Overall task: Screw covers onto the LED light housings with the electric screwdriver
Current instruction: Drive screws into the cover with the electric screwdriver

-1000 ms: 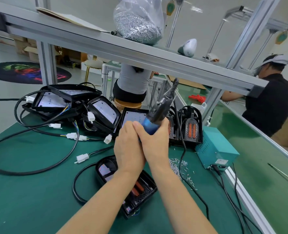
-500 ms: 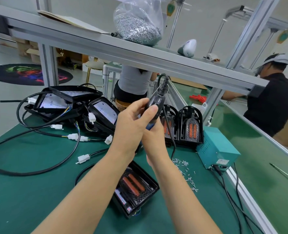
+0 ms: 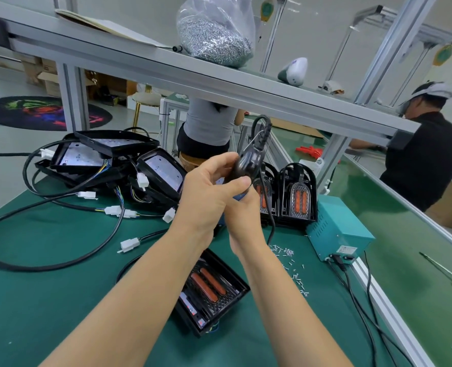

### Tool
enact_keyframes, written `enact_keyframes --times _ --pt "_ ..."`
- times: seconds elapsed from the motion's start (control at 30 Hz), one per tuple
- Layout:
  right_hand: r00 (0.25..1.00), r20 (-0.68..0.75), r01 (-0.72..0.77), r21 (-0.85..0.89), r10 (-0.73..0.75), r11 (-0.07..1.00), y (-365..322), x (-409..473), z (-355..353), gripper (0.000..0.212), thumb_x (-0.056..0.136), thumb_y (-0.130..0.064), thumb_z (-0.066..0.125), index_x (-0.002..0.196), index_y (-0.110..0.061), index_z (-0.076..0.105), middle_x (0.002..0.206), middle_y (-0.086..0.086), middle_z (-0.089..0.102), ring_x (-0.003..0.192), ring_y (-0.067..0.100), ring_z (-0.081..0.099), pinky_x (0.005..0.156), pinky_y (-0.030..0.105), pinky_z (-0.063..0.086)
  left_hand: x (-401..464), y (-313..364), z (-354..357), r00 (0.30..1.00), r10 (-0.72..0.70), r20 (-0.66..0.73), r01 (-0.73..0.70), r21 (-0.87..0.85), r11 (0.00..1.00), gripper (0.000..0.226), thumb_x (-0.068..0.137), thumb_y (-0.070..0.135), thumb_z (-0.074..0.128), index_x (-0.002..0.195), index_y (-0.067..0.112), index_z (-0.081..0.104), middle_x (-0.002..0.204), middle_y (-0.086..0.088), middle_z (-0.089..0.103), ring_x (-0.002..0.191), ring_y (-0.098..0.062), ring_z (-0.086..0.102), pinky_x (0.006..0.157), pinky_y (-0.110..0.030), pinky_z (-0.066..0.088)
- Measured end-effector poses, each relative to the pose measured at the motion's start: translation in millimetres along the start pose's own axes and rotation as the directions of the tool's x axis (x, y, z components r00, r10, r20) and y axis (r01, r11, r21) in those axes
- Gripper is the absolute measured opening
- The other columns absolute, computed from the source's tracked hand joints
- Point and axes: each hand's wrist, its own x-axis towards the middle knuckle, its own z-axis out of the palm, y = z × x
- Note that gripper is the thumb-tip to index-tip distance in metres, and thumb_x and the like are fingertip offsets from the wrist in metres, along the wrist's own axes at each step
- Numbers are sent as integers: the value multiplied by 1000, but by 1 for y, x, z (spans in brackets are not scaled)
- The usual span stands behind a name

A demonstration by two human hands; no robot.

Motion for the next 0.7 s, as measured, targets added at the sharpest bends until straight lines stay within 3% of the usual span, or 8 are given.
enact_keyframes --times 0.1,0.17,0.23,0.33,0.43,0.5,0.63,0.7 --pt "1000 -2 -29 10 29 1000 1 2 -5 26 68 -9 69 93 -18 65 79 5 62 73 17 57 64 24 48 -8 -8 -34 986 27 -167 -16 70 997 39 71 25 77 107 33 63 114 6 62 105 -3 57 86 -17 44" --pt "999 -22 -43 15 43 999 0 3 -10 28 63 -11 70 84 -27 63 76 4 58 73 21 54 66 26 47 -20 -19 -71 889 75 -451 17 197 980 27 74 31 72 99 30 63 109 4 62 94 -4 57 84 -20 44" --pt "999 -23 -23 32 23 999 1 2 -13 22 65 -14 73 71 -32 63 67 -3 61 67 20 58 68 30 48 -37 -39 -107 802 2 -597 223 302 927 18 84 30 65 99 21 58 106 -1 59 86 -9 54 81 -20 46" --pt "1000 -16 -13 78 14 997 0 0 -13 21 68 -17 76 72 -27 58 60 -9 60 59 14 60 62 26 50 -61 -71 -134 792 -281 -542 528 377 761 29 90 41 57 97 13 55 99 -7 59 83 -22 55 83 -40 47" --pt "1000 22 -21 89 19 996 -1 0 -14 21 70 -16 74 77 -20 55 61 -10 59 58 15 60 62 28 50 -59 -76 -131 769 -512 -383 634 352 689 34 91 47 54 92 14 60 88 -13 65 58 -23 60 55 -31 52" --pt "999 35 -28 104 24 994 -1 -2 -16 21 71 -14 72 83 -19 55 63 -10 60 60 16 60 65 29 49 -52 -82 -121 721 -642 -259 692 293 659 33 89 42 59 98 11 64 92 -14 69 58 -26 66 47 -28 52" --pt "999 -4 -40 143 41 989 -1 -5 -23 26 70 -10 68 90 -16 54 67 0 58 61 18 60 74 32 45 -45 -107 -106 700 -628 -340 666 -6 746 19 87 6 62 105 0 61 94 -17 69 72 -28 64 67 -38 57" --pt "999 -7 -33 139 34 990 -1 -6 -25 26 70 -8 67 92 -15 54 64 -1 58 61 18 59 77 36 44 -45 -114 -104 696 -615 -370 633 -87 769 18 87 0 59 105 1 60 94 -16 68 72 -27 63 76 -41 54"
